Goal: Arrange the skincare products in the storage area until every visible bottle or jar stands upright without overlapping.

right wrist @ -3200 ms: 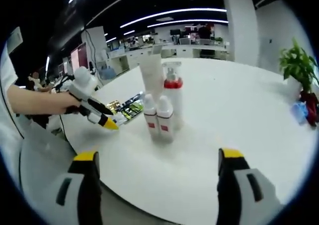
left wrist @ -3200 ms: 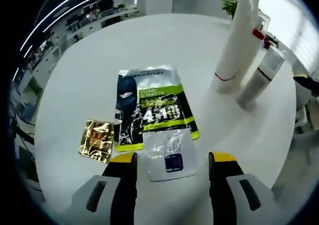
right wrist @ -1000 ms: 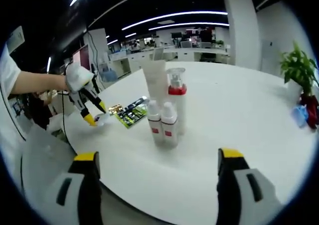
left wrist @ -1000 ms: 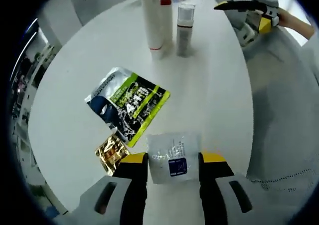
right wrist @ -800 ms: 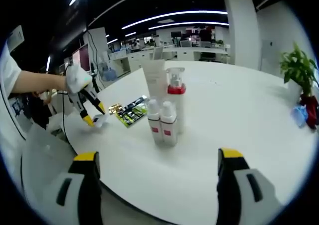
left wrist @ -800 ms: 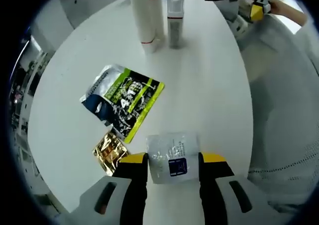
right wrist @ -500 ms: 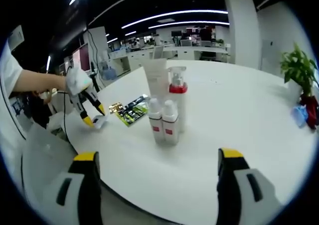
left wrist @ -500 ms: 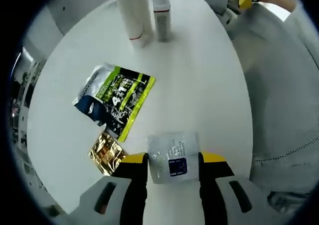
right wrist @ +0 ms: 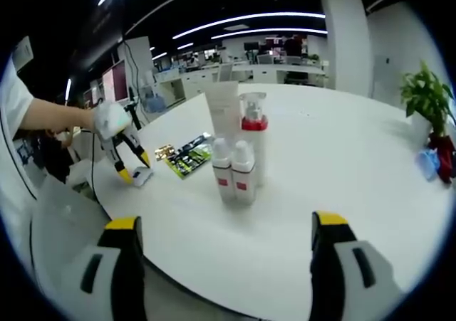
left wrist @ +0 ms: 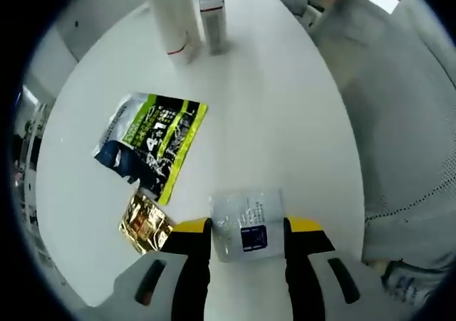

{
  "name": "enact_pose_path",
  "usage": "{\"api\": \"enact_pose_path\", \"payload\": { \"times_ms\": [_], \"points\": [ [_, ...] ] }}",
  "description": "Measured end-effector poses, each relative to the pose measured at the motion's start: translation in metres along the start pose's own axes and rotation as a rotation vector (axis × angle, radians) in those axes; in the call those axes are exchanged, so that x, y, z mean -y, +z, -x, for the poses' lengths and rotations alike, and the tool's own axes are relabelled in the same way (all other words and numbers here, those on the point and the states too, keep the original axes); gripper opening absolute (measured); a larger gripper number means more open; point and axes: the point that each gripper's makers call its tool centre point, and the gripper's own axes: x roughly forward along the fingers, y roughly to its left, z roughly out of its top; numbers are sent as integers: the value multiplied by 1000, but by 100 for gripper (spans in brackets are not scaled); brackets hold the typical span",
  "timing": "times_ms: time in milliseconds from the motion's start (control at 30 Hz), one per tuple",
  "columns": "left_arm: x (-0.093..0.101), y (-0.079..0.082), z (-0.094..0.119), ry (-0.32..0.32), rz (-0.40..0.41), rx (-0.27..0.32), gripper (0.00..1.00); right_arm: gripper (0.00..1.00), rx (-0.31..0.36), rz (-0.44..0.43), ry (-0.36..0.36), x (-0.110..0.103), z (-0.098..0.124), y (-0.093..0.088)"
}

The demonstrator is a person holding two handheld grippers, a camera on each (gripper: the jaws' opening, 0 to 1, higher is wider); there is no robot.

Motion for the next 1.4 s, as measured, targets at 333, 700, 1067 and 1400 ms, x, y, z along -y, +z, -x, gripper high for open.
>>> {"api": "enact_pose_path", "payload": {
  "times_ms": [333, 700, 1067, 1400],
  "points": [
    [0, -1, -3, -7, -32, -6, 38, 99, -2, 2, -1, 0, -1, 0],
    [2, -2, -3, -9, -30, -9, 38, 99, -4, 4, -2, 0, 1, -1],
    [0, 6, 7, 39, 99, 58, 44, 99, 9, 16, 6, -2, 2, 4],
    [12, 6, 11, 79, 338, 151, 55, 99, 19, 34, 19, -6, 5, 7]
  ]
}}
